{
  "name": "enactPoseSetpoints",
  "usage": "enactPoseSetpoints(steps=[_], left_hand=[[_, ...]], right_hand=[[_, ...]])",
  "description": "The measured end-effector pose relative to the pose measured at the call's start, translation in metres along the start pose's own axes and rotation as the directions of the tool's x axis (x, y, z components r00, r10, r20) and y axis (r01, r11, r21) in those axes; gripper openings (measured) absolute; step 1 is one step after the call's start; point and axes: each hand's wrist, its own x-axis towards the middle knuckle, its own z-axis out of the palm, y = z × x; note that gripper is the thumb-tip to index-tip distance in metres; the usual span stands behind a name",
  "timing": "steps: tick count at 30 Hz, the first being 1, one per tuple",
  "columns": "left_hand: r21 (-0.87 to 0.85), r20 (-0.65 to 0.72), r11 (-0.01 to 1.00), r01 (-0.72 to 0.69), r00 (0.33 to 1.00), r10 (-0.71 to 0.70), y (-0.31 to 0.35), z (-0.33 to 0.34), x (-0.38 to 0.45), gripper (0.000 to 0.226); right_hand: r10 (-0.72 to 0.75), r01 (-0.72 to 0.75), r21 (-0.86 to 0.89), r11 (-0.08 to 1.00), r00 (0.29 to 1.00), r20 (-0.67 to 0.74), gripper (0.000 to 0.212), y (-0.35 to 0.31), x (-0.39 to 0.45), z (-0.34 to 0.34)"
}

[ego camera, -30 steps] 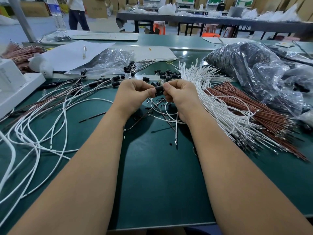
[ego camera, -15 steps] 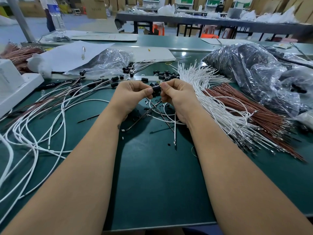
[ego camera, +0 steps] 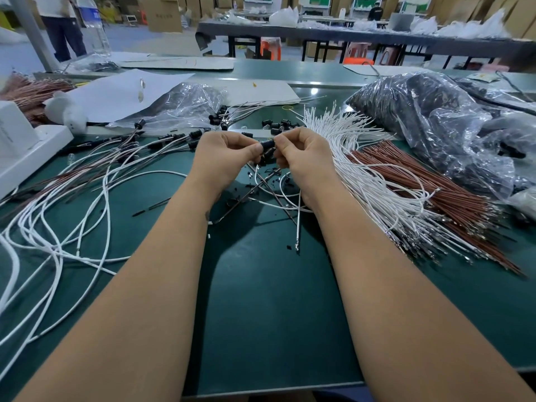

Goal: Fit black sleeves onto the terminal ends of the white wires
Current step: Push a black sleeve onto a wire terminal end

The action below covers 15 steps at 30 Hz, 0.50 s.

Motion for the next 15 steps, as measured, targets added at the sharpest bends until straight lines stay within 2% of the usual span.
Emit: enactPoseSetpoints(steps=[3,5,8,15], left_hand=[[0.013,-0.067,0.999,0.050,0.997,-0.049,-0.006,-0.006,0.001,0.019],[-0.066,-0.082,0.994,0.081,0.993,-0.087,-0.007,-0.010,0.003,0.020],[-0.164,-0.029,0.985,0.055,0.998,-0.061,-0.003,-0.008,0.005,0.022],[-0.256,0.108,0.967,0.013,0.994,0.016,0.003,0.004,0.000,0.021]], right_hand=[[-0.010,0.008,-0.028,1.000,0.995,-0.097,0.017,-0.002,0.002,-0.002],[-0.012,0.009,-0.024,1.000,0.990,-0.138,0.017,-0.003,0.001,-0.003],[-0.020,0.019,-0.005,1.000,0.991,-0.133,0.017,-0.006,-0.002,0.000],[-0.022,0.019,-0.029,0.999,0.994,-0.105,0.016,-0.007,-0.003,0.004]])
